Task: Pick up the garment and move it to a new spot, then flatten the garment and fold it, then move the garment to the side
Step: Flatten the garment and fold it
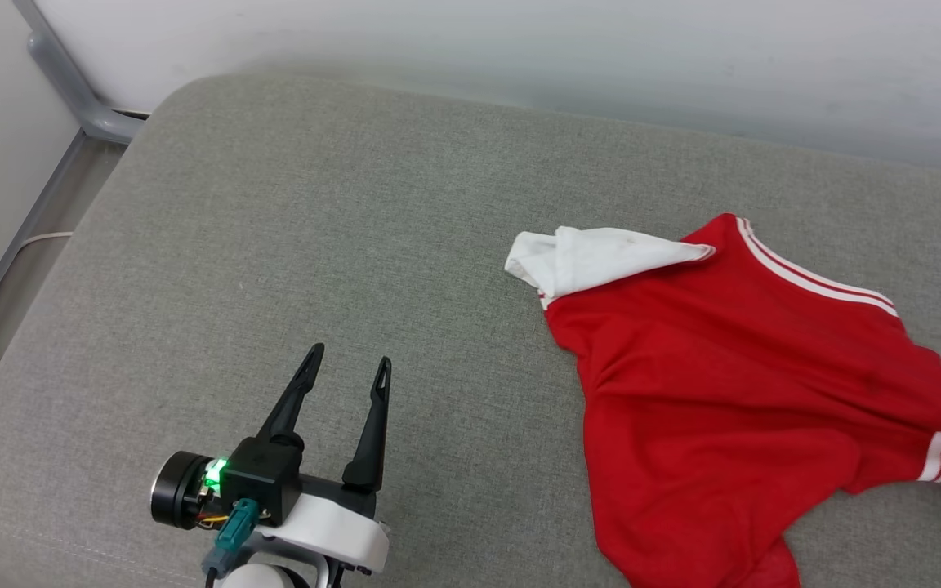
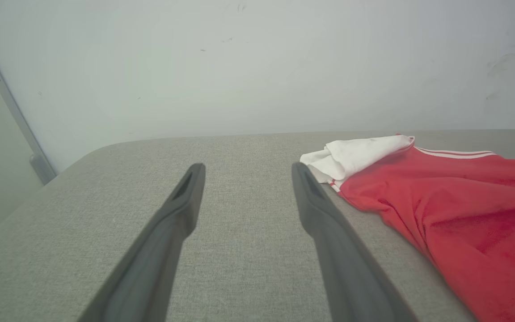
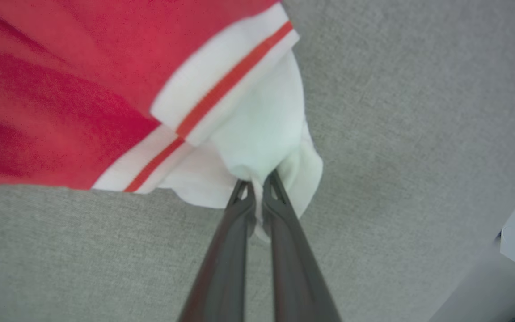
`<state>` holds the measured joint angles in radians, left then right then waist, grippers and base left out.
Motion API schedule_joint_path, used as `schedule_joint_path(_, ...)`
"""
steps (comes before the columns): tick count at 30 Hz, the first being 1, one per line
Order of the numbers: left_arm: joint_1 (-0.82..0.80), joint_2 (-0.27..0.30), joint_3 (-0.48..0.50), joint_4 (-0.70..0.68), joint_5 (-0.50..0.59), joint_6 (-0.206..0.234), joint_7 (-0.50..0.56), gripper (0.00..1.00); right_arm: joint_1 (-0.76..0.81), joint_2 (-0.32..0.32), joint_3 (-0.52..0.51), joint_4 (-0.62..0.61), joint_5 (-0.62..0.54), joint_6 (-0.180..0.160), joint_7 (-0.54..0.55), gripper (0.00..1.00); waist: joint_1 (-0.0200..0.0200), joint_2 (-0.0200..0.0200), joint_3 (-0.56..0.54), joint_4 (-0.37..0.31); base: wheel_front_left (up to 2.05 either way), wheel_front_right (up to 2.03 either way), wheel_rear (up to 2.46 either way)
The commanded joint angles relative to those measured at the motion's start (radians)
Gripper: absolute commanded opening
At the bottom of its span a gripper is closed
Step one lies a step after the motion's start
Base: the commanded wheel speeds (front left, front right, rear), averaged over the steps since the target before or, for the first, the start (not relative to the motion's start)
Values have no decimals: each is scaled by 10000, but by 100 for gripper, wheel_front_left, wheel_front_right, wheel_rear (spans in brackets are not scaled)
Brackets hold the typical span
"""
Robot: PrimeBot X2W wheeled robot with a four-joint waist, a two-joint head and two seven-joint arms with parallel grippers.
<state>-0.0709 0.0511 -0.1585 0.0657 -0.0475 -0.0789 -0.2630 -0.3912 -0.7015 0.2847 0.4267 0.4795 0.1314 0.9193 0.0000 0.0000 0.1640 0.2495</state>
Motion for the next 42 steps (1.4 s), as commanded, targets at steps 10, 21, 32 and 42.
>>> schedule_joint_path(10,145,-13,145,19,54,-75,-27,100,636,401,-904,449,-423,-14,-957,100,0,0,15,-220,0,0,0)
schedule_joint_path(21,344,9,378,9,129,-158,-27,100,912,1489,-1695,-1395,-308,-12,-4154,100,0,0,-727,-1097,0,0,0)
schedule_joint_path(32,608,48,627,-79,77,-248,-27,100,2564,3504,-2776,-3801,-1235,-17,-8013,100,0,0,-1129,-1840,0,0,0)
schedule_joint_path(42,501,58,559,3,-142,-376,-27,100,3669,5306,-3093,-4005,-1591,-11,-10219,100,0,0,-1096,-2250,0,0,0)
